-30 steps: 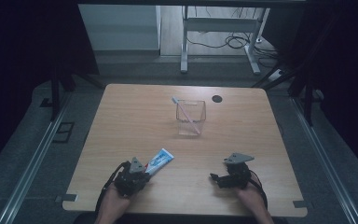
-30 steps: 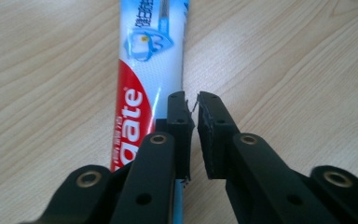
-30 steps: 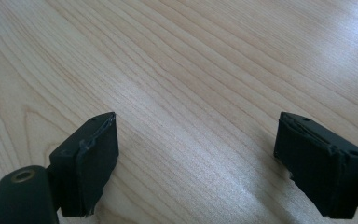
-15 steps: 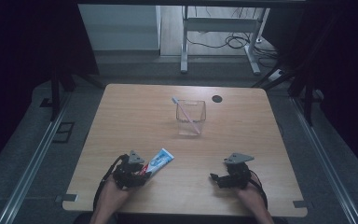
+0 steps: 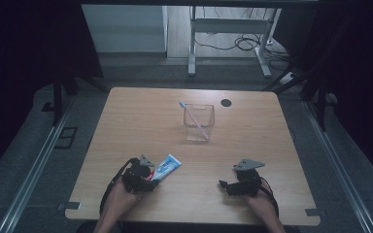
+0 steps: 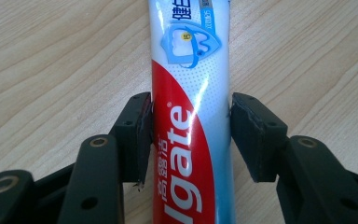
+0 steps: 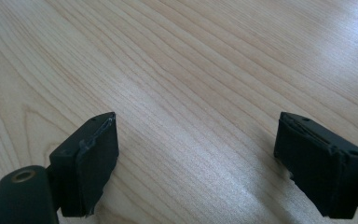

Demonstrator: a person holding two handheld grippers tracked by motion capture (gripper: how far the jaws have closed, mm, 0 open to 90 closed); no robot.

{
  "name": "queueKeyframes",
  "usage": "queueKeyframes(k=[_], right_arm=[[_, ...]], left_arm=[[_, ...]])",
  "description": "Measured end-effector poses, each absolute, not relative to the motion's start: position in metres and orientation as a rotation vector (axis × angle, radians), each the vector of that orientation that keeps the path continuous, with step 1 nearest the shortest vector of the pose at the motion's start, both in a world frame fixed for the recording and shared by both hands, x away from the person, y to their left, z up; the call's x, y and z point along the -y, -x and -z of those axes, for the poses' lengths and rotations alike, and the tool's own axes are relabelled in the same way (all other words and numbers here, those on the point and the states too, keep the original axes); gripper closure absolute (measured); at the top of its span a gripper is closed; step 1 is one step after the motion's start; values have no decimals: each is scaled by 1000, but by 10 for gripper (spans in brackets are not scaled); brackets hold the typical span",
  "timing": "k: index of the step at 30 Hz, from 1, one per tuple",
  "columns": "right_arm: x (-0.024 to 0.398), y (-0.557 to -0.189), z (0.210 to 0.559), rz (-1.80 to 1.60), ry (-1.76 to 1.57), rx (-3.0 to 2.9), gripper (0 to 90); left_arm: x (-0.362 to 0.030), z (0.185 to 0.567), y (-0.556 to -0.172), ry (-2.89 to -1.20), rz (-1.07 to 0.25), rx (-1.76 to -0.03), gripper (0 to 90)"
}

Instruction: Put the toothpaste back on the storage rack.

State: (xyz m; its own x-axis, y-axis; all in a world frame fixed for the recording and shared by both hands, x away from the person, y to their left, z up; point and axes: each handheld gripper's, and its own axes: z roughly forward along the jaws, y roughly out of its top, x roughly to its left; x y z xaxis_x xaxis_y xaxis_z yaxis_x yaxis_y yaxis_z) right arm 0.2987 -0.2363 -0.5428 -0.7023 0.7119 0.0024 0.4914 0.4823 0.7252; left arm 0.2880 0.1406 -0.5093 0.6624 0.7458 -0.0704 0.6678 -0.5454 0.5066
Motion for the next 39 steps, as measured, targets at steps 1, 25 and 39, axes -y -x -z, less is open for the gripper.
queueKeyframes(k=[1,25,39], right_arm=[[236,-299,543,-1046,-1019,-2434,135],[236,-299,543,-1046,-1019,-2434,135],[236,-299,543,-1046,-1019,-2433,135]], left_arm=[[-140,510,-289,-2379,-203,-1100,492],[-132,509,-302,-2392,-168,-1121,653],[-134,507,-303,-2357,-165,-1105,715]])
